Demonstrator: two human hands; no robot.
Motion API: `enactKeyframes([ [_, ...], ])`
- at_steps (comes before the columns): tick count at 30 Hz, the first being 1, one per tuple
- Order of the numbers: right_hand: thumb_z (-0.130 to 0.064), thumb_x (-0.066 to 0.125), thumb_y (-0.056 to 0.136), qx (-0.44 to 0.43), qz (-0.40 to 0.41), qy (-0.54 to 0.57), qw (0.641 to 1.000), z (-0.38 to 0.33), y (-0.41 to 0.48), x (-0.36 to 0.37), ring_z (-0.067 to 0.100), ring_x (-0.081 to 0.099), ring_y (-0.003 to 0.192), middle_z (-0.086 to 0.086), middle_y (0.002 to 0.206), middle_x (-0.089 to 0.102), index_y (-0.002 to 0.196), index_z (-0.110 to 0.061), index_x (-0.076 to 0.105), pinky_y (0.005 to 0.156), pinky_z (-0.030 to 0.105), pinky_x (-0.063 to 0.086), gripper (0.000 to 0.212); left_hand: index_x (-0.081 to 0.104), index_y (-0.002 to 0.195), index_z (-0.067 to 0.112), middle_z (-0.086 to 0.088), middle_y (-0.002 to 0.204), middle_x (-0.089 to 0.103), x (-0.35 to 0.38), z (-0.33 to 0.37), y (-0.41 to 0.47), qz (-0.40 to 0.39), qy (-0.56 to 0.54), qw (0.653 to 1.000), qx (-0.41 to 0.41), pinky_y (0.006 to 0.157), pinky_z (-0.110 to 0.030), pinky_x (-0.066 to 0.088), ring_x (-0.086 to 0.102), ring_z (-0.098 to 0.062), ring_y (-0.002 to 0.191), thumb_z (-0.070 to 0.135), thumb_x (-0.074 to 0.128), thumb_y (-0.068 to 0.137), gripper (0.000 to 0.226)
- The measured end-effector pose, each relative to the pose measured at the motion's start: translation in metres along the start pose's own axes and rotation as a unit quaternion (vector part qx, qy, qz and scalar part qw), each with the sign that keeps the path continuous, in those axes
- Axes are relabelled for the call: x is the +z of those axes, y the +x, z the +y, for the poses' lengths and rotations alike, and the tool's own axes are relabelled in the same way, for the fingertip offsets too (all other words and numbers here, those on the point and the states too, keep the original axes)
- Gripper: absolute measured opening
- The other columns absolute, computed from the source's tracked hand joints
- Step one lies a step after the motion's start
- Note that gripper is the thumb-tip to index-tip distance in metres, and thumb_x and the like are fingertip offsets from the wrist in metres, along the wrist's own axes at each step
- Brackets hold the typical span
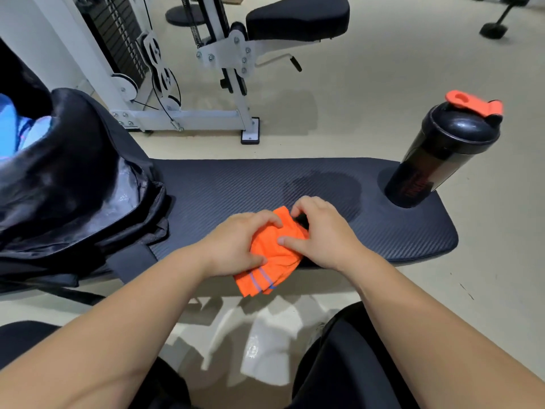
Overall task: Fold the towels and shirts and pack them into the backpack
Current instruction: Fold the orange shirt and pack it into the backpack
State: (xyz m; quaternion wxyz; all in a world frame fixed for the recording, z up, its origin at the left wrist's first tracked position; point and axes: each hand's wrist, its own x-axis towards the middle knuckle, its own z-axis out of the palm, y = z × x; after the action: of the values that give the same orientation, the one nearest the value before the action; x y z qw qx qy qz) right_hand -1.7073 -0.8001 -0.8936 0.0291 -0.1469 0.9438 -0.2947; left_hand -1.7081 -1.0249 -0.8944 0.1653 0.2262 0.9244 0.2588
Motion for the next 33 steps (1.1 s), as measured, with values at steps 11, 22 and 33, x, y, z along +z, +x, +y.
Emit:
enactKeyframes([
  [11, -0.006, 0.073, 0.087, 0.087, -0.06, 0.245, 0.964, -0.026, 0.016, -0.006, 0.009, 0.056, 0.067, -0.002, 0.078, 0.062, 0.115, -0.025, 0.062, 0.067, 0.032, 0.047, 0.036, 0.047, 0.116, 0.046, 0.016, 0.102, 0.058, -0.013, 0.005, -0.032, 0.045, -0.189, 0.98, -0.04, 0.075, -0.025, 0.047, 0.055, -0.001, 0.086, 0.02, 0.083, 0.075, 0.06],
  [22, -0.01, 0.071, 0.088, -0.005, -0.101, 0.266, 0.959, -0.122, 0.071, 0.007, 0.012, 0.055, 0.067, -0.003, 0.078, 0.062, 0.108, -0.029, 0.067, 0.068, 0.036, 0.047, 0.028, 0.06, 0.114, 0.043, 0.017, 0.098, 0.058, -0.127, -0.024, -0.094, 0.049, -0.069, 0.996, -0.037, 0.069, -0.01, 0.038, 0.054, 0.004, 0.086, 0.017, 0.076, 0.078, 0.047],
  [33, -0.045, 0.042, 0.099, -0.226, -0.071, 0.006, 0.972, -0.27, 0.157, 0.048, 0.02, 0.034, 0.146, -0.014, 0.167, 0.014, 0.157, -0.041, 0.018, 0.112, 0.045, 0.039, 0.063, 0.064, 0.112, 0.038, 0.007, 0.108, 0.061, -0.281, -0.073, -0.188, 0.367, 0.086, 0.921, -0.101, 0.087, -0.024, 0.039, 0.055, -0.011, 0.099, 0.012, 0.081, 0.072, 0.05],
])
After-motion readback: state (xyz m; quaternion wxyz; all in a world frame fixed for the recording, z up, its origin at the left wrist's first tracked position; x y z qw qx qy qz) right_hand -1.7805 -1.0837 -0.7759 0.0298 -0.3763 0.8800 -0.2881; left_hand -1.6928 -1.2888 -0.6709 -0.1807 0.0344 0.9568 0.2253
